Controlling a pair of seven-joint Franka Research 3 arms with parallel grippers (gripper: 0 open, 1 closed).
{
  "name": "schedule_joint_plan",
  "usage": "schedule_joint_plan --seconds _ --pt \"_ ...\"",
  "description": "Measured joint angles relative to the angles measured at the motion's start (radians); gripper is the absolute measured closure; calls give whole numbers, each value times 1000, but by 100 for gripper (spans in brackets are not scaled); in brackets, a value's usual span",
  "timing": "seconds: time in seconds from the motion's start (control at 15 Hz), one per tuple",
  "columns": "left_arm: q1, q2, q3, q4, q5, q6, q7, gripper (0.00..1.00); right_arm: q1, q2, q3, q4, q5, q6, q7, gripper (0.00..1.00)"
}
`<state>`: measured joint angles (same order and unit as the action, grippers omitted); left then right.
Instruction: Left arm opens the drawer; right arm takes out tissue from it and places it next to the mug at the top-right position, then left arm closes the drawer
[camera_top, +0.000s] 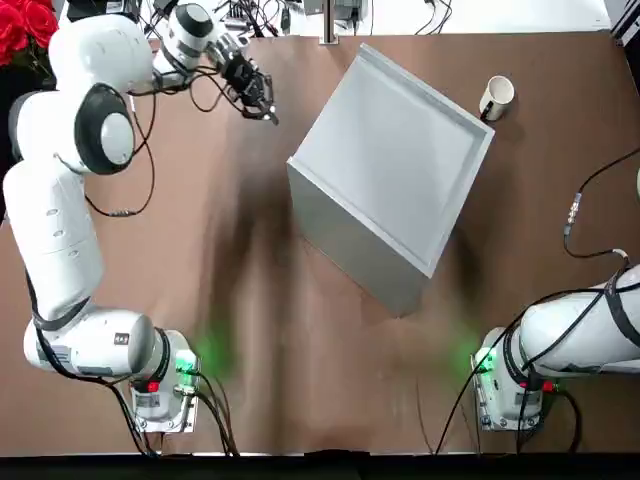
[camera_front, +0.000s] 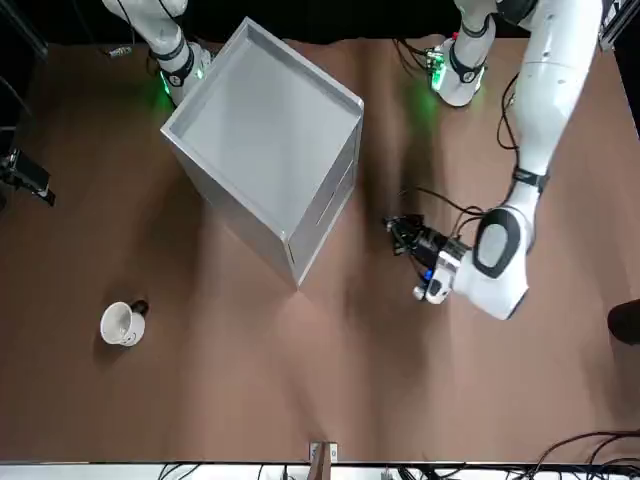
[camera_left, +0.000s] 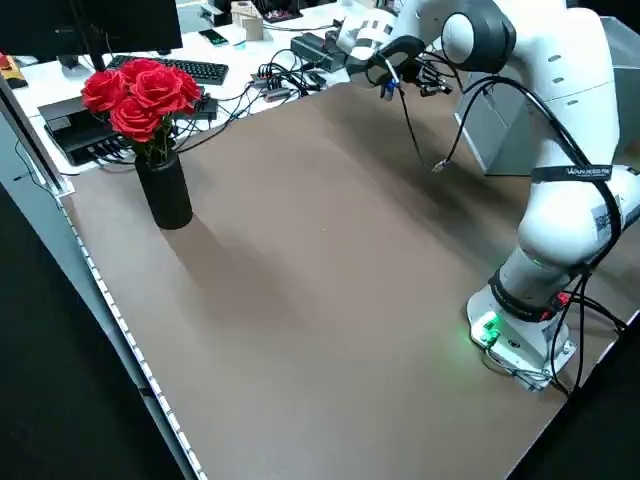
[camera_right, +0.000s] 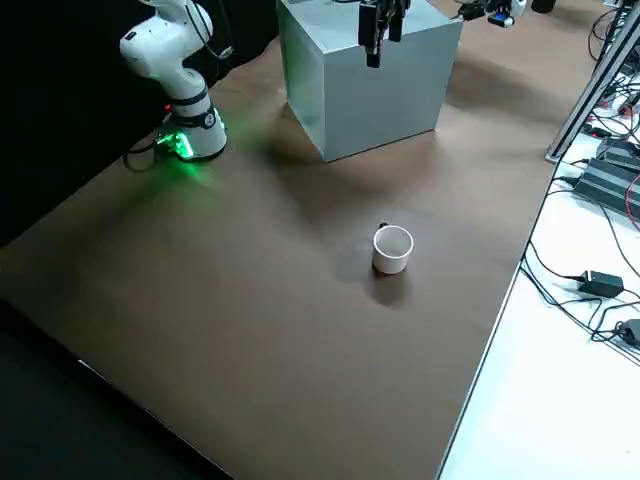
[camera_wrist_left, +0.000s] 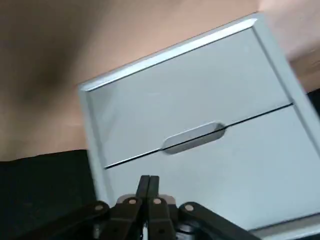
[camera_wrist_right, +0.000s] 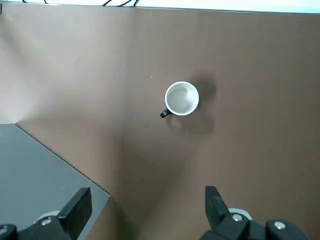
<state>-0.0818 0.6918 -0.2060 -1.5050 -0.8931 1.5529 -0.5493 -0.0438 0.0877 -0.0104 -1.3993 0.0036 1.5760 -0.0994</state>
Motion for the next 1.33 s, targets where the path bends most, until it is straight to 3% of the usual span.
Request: schedule_joint_plan --seconds 0.6,1.33 --pt "-105 63 0 7 -144 152 -93 99 -1 0 -1 0 -4 0 0 0" --pt "-174 127 -1 20 -203 157 -161 99 0 0 0 0 -4 0 -1 0"
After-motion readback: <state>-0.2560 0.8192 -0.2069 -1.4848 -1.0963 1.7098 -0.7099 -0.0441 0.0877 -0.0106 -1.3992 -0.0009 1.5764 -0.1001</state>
